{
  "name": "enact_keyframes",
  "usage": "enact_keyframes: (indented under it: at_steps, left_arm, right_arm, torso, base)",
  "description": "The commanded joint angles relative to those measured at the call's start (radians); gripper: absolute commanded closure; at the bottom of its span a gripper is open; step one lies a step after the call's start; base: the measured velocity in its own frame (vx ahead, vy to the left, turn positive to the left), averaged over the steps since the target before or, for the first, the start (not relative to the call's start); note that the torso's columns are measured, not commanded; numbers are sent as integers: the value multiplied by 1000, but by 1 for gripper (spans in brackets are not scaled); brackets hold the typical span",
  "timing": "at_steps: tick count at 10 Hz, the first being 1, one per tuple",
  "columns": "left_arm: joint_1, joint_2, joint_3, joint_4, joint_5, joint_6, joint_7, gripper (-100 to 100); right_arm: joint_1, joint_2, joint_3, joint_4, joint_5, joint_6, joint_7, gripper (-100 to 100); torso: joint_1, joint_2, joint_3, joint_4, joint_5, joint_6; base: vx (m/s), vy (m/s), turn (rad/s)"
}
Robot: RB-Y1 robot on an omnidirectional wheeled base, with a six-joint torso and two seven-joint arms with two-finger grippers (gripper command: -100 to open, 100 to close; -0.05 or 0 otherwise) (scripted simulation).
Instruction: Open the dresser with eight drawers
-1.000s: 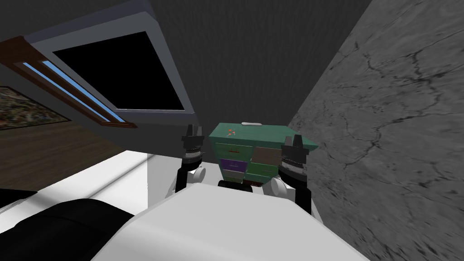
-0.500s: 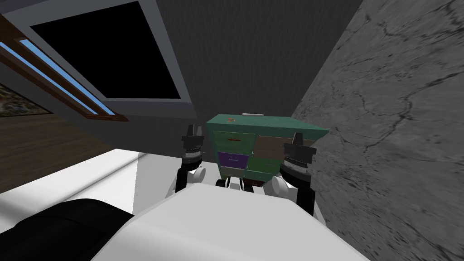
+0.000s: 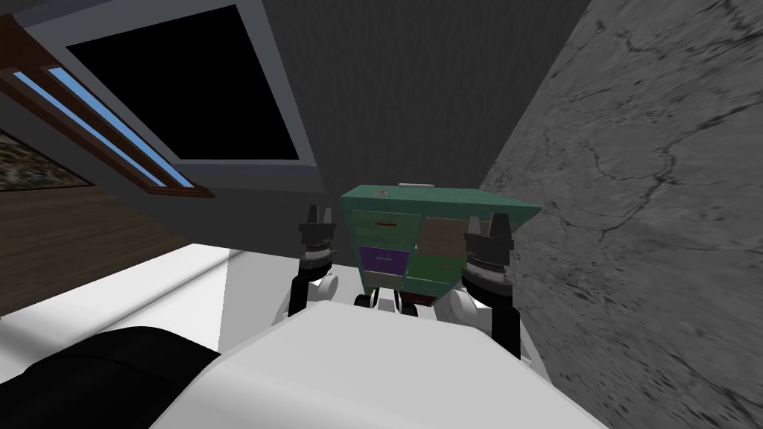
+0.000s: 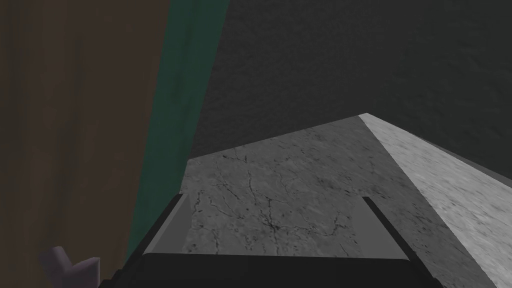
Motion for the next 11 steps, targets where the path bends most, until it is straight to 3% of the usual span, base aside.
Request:
enact_keyframes:
  at_steps: [1, 10, 11]
  left_arm:
    - [0, 0, 0, 0, 0, 0, 0, 0]
    - [0, 0, 0, 0, 0, 0, 0, 0]
    - [0, 0, 0, 0, 0, 0, 0, 0]
  right_arm:
    - [23, -43, 8, 35, 24, 51, 0, -100]
    - [23, -43, 8, 35, 24, 51, 0, -100]
    - [-10, -61, -16, 21, 44, 19, 41, -100]
  torso:
    - [0, 0, 0, 0, 0, 0]
    - [3, -5, -1, -6, -2, -3]
    - [2, -6, -2, -6, -3, -3]
  base:
    - [-17, 8, 27]
    - [-5, 1, 2]
    - [-28, 32, -61]
